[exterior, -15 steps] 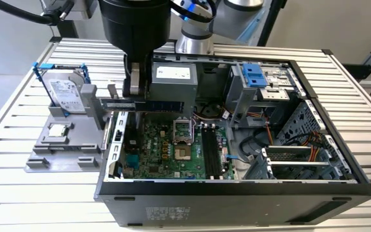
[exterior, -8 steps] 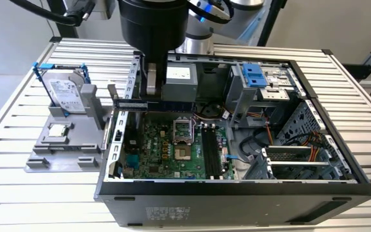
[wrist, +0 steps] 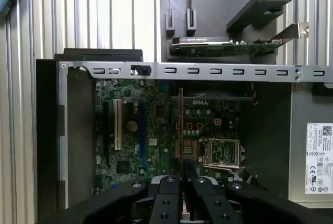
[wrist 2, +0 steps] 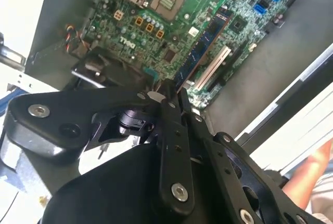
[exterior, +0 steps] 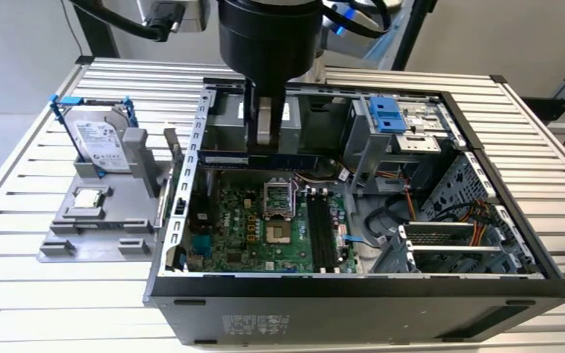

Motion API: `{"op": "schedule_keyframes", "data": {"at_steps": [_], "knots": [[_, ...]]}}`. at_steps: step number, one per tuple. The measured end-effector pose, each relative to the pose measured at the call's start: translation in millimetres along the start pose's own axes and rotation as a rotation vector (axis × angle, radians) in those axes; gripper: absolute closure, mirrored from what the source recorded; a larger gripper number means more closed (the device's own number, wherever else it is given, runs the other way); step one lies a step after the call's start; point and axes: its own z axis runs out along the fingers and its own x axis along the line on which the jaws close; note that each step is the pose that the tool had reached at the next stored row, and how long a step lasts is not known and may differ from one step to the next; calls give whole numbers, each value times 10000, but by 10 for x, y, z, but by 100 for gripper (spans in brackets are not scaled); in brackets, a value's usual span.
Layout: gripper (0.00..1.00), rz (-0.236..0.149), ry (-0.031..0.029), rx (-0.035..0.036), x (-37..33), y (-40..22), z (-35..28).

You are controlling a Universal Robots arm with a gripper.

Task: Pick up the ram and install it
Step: 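Pick up the ram and move it above insertion slot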

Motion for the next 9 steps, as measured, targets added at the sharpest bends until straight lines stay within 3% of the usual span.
{"op": "schedule_keyframes", "data": {"at_steps": [9], "knots": [[100, 24, 0, -1, -7, -292, -10]]}}
